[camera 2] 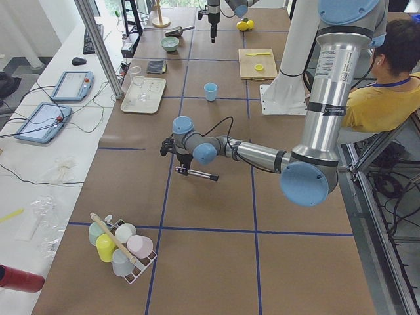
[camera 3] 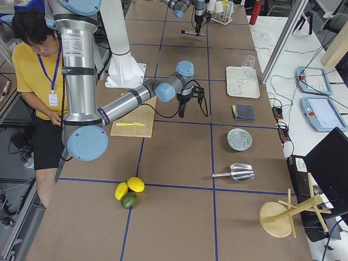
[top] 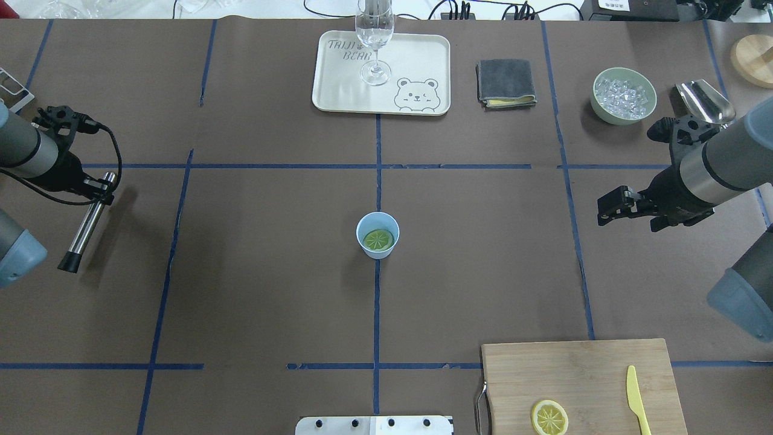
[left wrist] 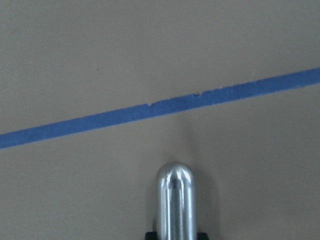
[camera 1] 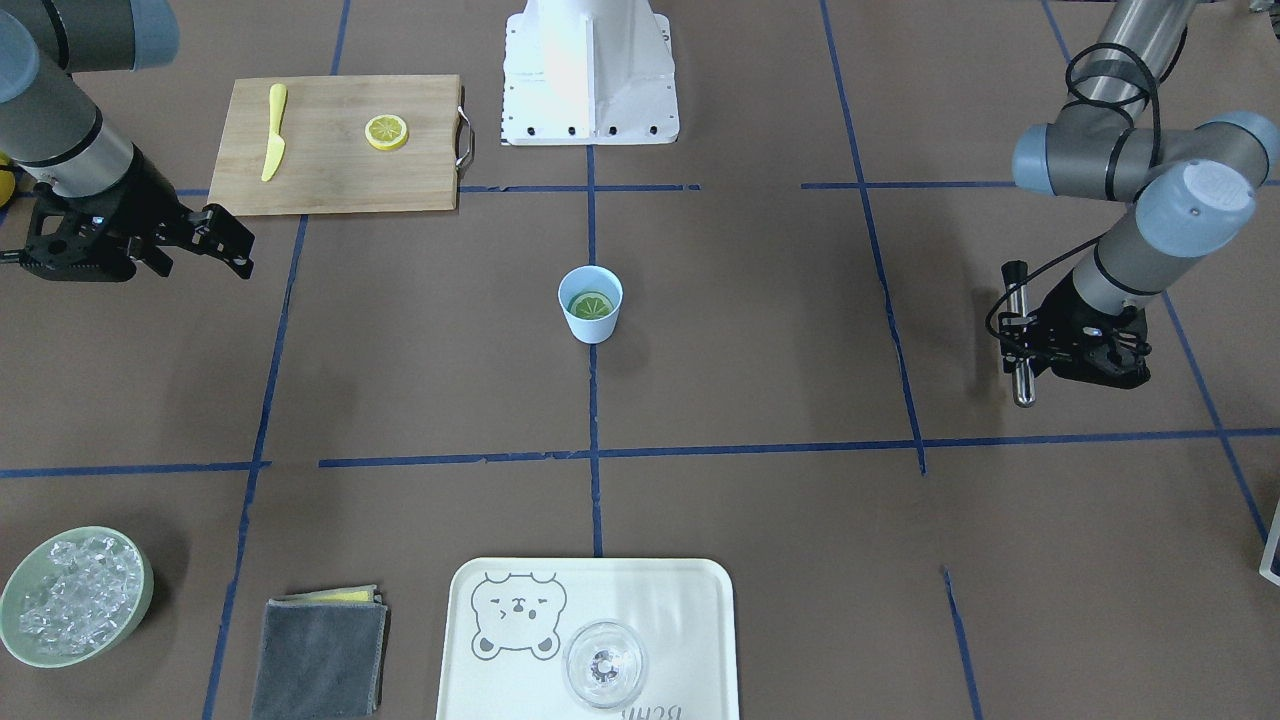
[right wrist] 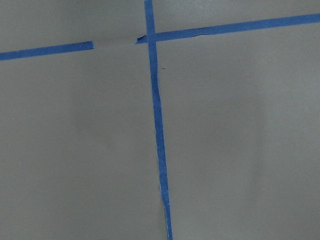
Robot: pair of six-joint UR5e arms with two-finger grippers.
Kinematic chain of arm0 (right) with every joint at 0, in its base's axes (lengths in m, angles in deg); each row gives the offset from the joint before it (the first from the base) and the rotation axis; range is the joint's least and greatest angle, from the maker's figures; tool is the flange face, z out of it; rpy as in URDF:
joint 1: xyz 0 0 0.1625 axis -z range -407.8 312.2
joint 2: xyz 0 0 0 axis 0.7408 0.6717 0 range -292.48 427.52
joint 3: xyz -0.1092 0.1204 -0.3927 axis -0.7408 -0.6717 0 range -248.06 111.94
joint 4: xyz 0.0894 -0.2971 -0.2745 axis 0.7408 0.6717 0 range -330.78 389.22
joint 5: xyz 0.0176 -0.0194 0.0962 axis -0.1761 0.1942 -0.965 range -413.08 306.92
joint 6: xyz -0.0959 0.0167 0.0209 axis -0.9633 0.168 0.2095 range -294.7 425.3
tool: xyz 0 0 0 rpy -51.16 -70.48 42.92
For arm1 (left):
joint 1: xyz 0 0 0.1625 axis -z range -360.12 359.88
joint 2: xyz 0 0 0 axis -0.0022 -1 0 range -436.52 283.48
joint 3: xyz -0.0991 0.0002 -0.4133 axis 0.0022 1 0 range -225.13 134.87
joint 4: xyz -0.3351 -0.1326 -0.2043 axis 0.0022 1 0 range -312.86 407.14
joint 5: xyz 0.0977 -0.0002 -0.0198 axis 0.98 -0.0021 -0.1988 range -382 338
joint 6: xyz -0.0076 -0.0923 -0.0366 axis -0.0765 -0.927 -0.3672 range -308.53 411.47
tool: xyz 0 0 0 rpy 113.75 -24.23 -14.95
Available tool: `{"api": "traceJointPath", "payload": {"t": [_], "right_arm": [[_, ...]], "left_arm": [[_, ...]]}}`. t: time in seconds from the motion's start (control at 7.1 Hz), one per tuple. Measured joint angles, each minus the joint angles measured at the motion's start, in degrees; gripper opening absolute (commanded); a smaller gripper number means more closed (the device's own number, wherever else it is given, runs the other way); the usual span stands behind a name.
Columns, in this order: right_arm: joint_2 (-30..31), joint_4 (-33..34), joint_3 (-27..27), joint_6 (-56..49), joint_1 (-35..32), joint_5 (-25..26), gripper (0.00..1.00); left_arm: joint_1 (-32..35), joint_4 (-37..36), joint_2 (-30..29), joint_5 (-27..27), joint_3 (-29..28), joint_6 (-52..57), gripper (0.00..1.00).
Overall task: Squeeze lemon into cup
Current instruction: 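Lift the steel muddler with the left gripper and carry it over the cup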
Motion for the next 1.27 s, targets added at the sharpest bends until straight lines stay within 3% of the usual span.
{"api": "traceJointPath", "payload": {"t": [0.28,0.42,0.7,0.99,1.27], "right_arm": [[0.7,0.0,0.9,0.4,0.0,0.1,1.0],[1.4,-0.1,1.4,0.4,-0.1,0.2,1.0],[2.2,-0.1,2.3,0.4,-0.4,0.3,1.0],[2.4,-0.1,2.5,0.4,-0.7,0.4,1.0],[2.4,-0.1,2.5,0.3,-2.1,0.1,1.0]], "left_arm": [[0.1,-2.6,-1.7,0.3,11.4,-1.0,0.0],[-0.2,-3.2,-5.8,0.7,15.1,-2.0,0.0],[-3.4,-3.6,-15.7,5.2,17.1,-3.3,0.0],[-10.8,0.3,-22.0,18.5,17.1,-3.2,0.0],[-18.3,15.6,-23.4,35.5,13.7,-3.3,0.0]]}}
